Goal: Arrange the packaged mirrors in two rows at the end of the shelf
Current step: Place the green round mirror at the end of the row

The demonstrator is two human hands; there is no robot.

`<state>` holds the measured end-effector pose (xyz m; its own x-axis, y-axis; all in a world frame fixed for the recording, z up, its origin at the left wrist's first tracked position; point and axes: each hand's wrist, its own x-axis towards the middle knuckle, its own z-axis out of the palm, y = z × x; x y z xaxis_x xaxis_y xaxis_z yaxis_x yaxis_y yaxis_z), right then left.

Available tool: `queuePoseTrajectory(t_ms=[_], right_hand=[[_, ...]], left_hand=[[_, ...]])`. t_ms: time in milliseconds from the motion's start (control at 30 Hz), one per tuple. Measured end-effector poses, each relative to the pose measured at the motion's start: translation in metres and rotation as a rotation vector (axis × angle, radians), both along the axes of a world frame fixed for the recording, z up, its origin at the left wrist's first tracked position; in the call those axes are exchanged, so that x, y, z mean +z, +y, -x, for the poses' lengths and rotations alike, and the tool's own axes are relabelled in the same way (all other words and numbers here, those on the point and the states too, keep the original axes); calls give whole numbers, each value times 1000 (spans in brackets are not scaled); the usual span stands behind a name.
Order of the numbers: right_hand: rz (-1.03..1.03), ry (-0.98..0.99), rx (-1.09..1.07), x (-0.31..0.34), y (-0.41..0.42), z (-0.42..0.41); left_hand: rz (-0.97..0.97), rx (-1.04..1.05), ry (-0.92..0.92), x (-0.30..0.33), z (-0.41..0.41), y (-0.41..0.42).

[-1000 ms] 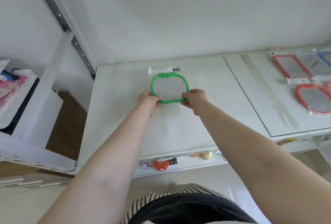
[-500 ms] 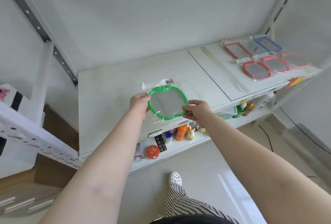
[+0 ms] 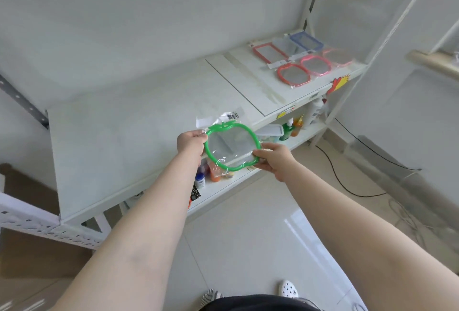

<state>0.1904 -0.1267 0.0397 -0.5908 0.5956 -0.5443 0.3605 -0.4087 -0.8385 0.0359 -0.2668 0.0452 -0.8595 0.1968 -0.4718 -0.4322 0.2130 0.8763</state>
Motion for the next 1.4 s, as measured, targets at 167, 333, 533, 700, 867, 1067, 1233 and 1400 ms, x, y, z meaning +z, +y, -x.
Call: queuePoseTrajectory(t_ms=[167,333,533,700,867,1067,1233,1400], right_hand=[[-15,-33,-34,-12,54,-50],[-8,-37,-65,-8,121,-108],[-33,-53,-75,-4,182,-154],[-8,-25,-85,1,206,-168],[7,-11,-127,-1,228,-167],[-13,-38,-144,-3,257,-146],[-65,-77,-159,-1,289,-110],[-77,-90,-142,-4,308,-71]], left_hand=[[54,-7,25,-7,-47,61],[53,-3,-25,-11,-107,129],[61,-28,30,-9,-154,186],[89,-37,70,0,-165,214],[102,-69,100,6,-160,241],[103,-92,85,0,-135,276],[85,-103,76,1,-97,309],[71,-91,94,3,-61,325]])
